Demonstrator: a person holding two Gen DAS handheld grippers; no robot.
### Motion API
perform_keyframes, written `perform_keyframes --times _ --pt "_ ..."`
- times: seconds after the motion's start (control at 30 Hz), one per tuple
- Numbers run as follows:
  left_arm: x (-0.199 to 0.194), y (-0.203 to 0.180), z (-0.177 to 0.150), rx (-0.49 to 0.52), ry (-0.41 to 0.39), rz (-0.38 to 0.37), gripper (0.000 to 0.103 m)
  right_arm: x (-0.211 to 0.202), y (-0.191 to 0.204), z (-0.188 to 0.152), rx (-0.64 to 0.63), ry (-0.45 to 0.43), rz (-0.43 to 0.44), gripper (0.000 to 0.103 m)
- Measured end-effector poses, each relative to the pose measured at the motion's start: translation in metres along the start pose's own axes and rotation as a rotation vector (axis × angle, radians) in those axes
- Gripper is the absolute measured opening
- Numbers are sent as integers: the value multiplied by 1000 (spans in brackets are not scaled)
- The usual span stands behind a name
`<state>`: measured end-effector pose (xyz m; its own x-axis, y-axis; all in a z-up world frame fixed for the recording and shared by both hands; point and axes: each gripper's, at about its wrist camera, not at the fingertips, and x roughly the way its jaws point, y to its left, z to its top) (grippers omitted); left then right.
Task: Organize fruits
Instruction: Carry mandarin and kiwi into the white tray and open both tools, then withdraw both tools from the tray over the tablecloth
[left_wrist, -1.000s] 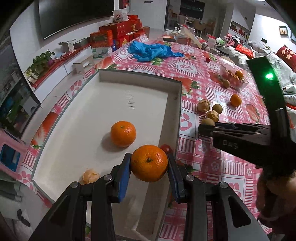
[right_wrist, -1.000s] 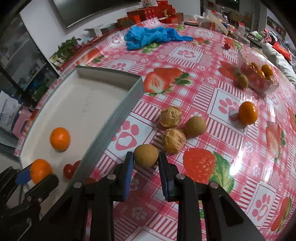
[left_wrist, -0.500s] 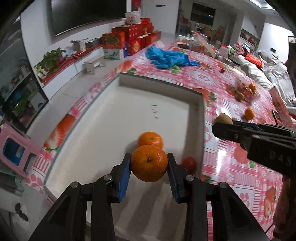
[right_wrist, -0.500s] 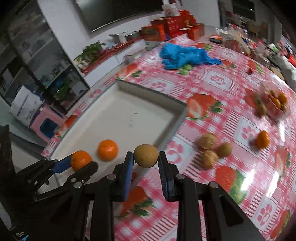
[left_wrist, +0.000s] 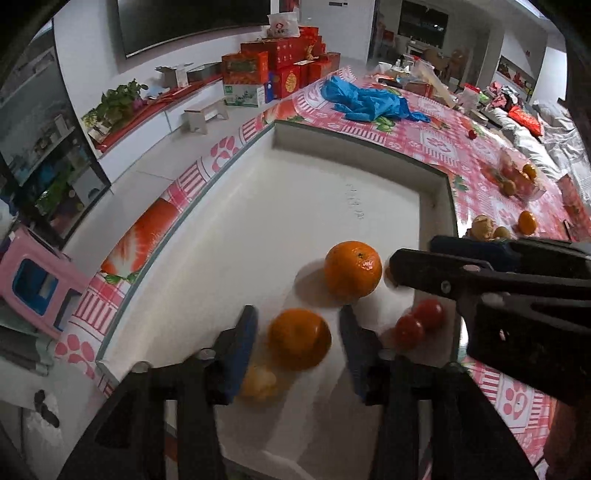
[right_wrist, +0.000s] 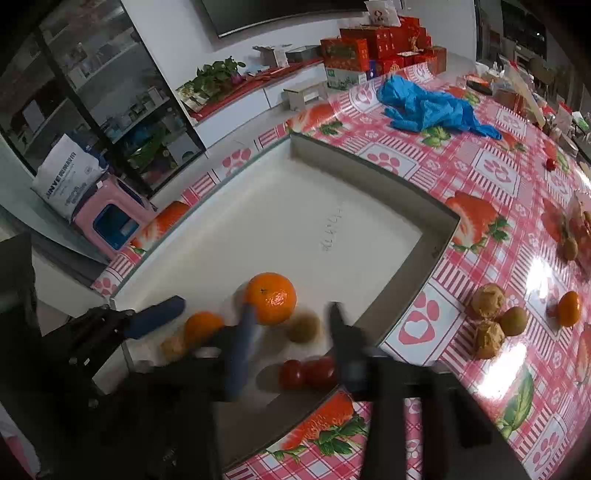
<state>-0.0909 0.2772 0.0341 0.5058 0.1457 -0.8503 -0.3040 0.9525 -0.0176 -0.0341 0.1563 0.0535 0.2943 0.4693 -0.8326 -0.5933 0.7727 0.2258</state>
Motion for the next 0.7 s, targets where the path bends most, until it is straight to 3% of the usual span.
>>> perform_keyframes --times 0.03,0.07,0.2,0.37,0.43,0.57,0.7 --pt "-1 0 0 1 -6 6 76 -3 0 0 2 -12 2 79" --pt "-4 0 -1 0 -19 8 80 -6 -1 1 5 -24 1 81" --pt "-12 -5 0 11 -43 5 81 -20 -11 1 33 -53 -27 81" --pt "-21 -22 4 30 -55 -12 81 -38 -42 -12 106 -69 -67 89" --pt "-25 -34 4 45 -59 -22 81 -46 -58 -20 135 -74 -110 91" --pt "-35 -64 0 89 -74 -69 81 -55 -90 -45 158 -63 -279 92" --pt "-40 -103 -14 148 -69 -116 81 -53 -126 -77 192 -22 -346 92"
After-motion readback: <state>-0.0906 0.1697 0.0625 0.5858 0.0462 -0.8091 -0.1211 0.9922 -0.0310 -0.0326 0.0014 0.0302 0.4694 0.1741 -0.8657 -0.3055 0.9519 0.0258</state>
